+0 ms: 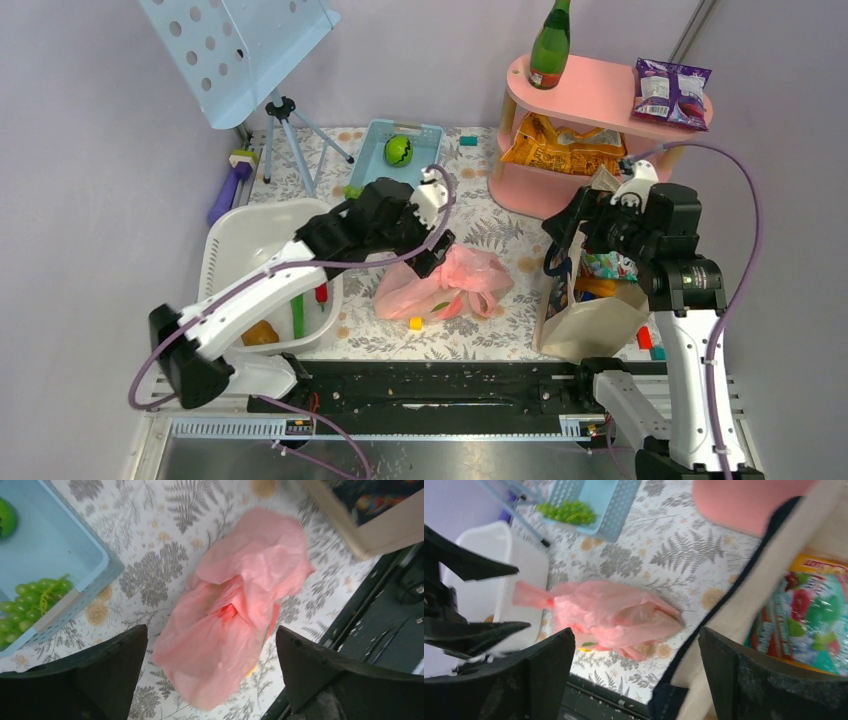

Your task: Untie the knot of the grocery bags and take out the mixed food

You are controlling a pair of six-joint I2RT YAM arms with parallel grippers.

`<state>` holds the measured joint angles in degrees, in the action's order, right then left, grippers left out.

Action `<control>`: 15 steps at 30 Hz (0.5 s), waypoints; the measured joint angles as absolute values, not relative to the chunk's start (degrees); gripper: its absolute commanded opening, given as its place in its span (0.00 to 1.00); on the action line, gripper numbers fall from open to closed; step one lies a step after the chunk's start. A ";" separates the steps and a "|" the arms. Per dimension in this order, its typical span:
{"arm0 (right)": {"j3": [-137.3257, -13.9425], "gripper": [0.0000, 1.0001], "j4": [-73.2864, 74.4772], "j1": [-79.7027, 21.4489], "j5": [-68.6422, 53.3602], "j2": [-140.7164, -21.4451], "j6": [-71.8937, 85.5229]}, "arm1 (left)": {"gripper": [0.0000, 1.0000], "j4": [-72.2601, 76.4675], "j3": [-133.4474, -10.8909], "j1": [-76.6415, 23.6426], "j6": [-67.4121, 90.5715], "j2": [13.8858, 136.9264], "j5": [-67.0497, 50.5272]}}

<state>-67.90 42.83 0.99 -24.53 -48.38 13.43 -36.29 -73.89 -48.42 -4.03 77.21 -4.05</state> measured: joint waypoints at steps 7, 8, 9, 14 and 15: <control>-67.94 0.99 41.87 -20.16 -16.93 -52.16 10.04 | 0.99 -31.59 -70.39 -49.91 1.85 63.20 -4.47; -67.92 0.99 41.58 -23.09 -15.35 -53.36 9.56 | 0.99 -30.65 -68.77 -50.15 2.96 61.01 -4.43; -67.77 0.99 41.12 -25.36 -14.06 -54.43 9.10 | 0.99 -29.85 -66.22 -50.43 4.23 58.39 -4.01; -63.83 0.99 37.10 -31.35 -9.91 -56.58 7.70 | 0.99 -30.50 -55.18 -51.27 9.43 53.08 2.17; -62.76 1.00 36.36 -31.94 -9.87 -57.01 7.73 | 0.99 -30.52 -52.93 -51.48 10.66 53.01 3.51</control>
